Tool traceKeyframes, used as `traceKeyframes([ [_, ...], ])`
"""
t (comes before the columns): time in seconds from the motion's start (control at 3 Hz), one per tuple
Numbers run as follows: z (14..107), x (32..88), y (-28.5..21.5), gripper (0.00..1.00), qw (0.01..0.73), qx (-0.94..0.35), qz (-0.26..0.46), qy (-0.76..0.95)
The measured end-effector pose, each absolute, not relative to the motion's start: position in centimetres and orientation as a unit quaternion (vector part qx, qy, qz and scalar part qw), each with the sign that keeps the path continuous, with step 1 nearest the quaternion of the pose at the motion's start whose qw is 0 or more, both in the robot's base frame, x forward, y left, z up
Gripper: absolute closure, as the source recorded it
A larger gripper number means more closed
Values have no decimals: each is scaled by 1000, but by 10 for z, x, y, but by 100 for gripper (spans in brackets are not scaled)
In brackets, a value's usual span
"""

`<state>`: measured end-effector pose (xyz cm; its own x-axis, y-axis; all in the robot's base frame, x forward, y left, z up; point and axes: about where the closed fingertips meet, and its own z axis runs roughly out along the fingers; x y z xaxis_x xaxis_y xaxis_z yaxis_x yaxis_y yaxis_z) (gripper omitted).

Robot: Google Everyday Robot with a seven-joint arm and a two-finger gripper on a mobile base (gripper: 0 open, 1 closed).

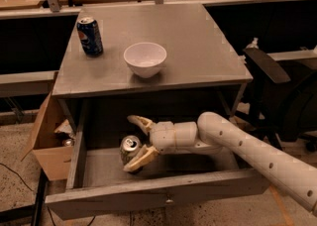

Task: Place 7up can into top drawer

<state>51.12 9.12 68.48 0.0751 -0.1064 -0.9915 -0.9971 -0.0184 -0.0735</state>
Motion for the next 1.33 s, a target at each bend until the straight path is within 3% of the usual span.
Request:
traceKeyframes([
  [0.67,737,511,24,6,469,-557,470,499],
  [1.0,762,497,-11,21,452,-556,479,508],
  [1.33,810,496,-47,52,467,-528,485,517],
])
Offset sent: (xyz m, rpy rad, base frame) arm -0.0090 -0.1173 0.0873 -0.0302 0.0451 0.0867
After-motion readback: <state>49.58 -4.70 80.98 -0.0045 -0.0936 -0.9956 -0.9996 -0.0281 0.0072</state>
